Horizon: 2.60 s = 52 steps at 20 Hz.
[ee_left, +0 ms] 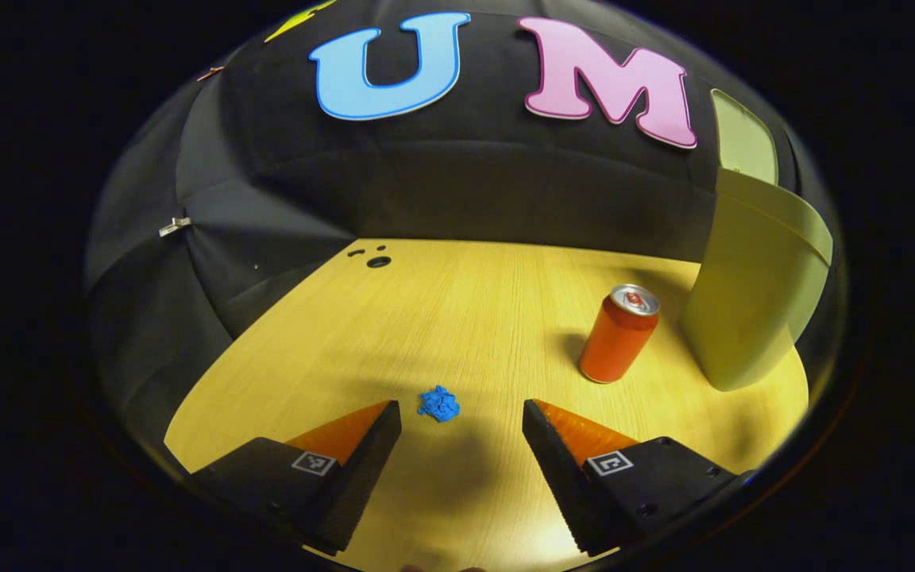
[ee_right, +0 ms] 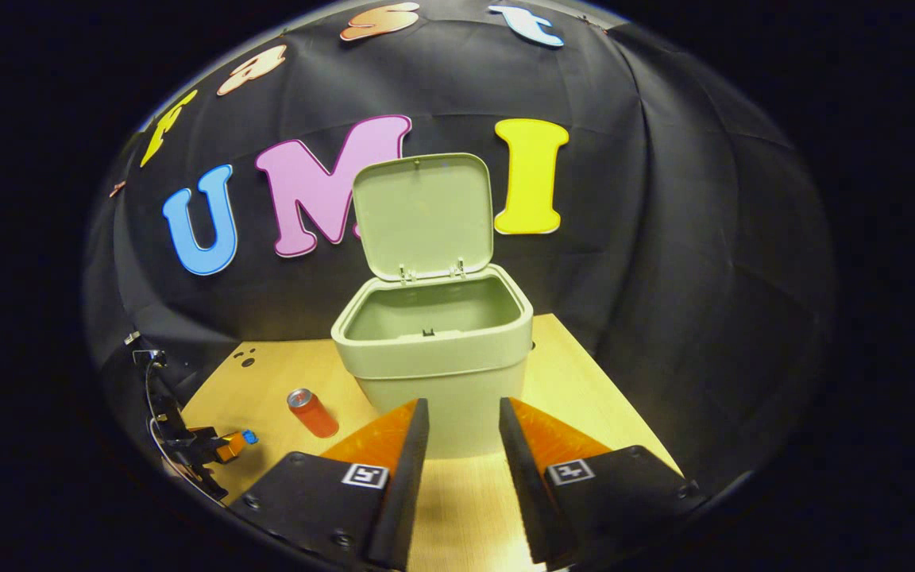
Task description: Press the lid of the desktop garbage bin to open it, pick up the crumpled paper on the desktop and throw it into the bin, then pick up the pop can on the desktop and drop it into the bin, and finally close the garbage bin lid.
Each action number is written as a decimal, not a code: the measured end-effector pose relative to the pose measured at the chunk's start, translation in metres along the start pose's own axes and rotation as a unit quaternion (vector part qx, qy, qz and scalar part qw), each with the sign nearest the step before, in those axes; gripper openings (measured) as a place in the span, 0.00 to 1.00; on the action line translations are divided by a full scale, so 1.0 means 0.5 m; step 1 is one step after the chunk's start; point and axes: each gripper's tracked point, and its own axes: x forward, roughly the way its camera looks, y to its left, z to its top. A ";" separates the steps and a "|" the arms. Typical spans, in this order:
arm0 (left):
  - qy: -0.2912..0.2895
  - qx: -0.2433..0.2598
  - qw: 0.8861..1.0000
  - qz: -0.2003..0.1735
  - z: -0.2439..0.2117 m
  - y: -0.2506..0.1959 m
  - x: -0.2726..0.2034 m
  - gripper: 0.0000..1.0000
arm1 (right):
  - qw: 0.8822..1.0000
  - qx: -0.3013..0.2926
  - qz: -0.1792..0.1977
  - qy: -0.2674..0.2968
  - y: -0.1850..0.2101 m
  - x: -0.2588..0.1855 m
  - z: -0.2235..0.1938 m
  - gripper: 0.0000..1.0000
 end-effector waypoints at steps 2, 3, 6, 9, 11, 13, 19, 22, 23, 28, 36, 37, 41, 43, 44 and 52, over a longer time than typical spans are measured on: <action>0.011 0.000 1.000 0.002 -0.008 0.009 0.034 0.98 | 1.000 0.003 -0.008 0.011 -0.008 -0.011 -0.020 0.78; 0.015 0.000 1.000 0.004 -0.012 0.012 0.052 0.98 | 1.000 0.002 -0.017 0.015 -0.015 -0.013 -0.027 0.92; 0.030 0.006 0.999 0.009 -0.026 0.021 0.097 0.98 | 0.999 0.002 -0.029 0.028 -0.021 -0.031 -0.047 1.00; 0.045 0.007 0.999 0.009 -0.041 0.021 0.132 0.98 | 0.998 0.000 -0.042 0.036 -0.030 -0.050 -0.062 0.99; 0.052 0.003 0.999 0.007 -0.050 0.019 0.146 0.98 | 0.998 0.000 -0.050 0.045 -0.033 -0.058 -0.073 0.98; 0.055 -0.004 0.998 -0.004 -0.053 0.010 0.154 0.98 | 0.997 0.003 -0.057 0.050 -0.035 -0.063 -0.076 0.99; 0.069 0.010 0.997 -0.024 -0.063 -0.007 0.166 0.81 | 0.997 0.021 -0.069 0.040 -0.028 -0.052 -0.064 0.99; 0.067 0.013 0.997 -0.029 -0.060 -0.021 0.167 0.60 | 0.996 0.028 -0.064 0.050 -0.016 -0.057 -0.085 0.99; 0.066 0.012 0.997 -0.029 -0.059 -0.023 0.168 0.52 | 0.996 0.025 -0.064 0.056 -0.017 -0.062 -0.094 0.98; 0.061 0.016 0.997 -0.039 -0.056 -0.030 0.171 0.38 | 0.995 0.028 -0.065 0.073 -0.022 -0.072 -0.125 0.99; 0.050 0.018 0.997 -0.062 -0.038 -0.055 0.138 0.30 | 0.994 0.034 -0.078 0.069 -0.041 -0.092 -0.124 0.99; 0.043 0.024 0.996 -0.068 -0.027 -0.061 0.133 0.30 | 0.994 0.032 -0.080 0.067 -0.043 -0.097 -0.123 0.99; 0.010 0.045 0.995 -0.086 0.027 -0.083 0.079 0.30 | 0.994 0.034 -0.077 0.066 -0.051 -0.111 -0.126 0.99; -0.008 0.050 0.994 -0.095 0.060 -0.101 0.041 0.29 | 0.995 0.035 -0.074 0.066 -0.058 -0.111 -0.126 0.99; -0.015 0.049 0.994 -0.101 0.072 -0.112 0.022 0.29 | 0.995 0.033 -0.070 0.064 -0.063 -0.110 -0.123 0.99; -0.111 0.038 0.984 -0.133 0.274 -0.236 -0.146 0.30 | 0.998 0.017 -0.034 0.055 -0.137 -0.077 -0.098 0.99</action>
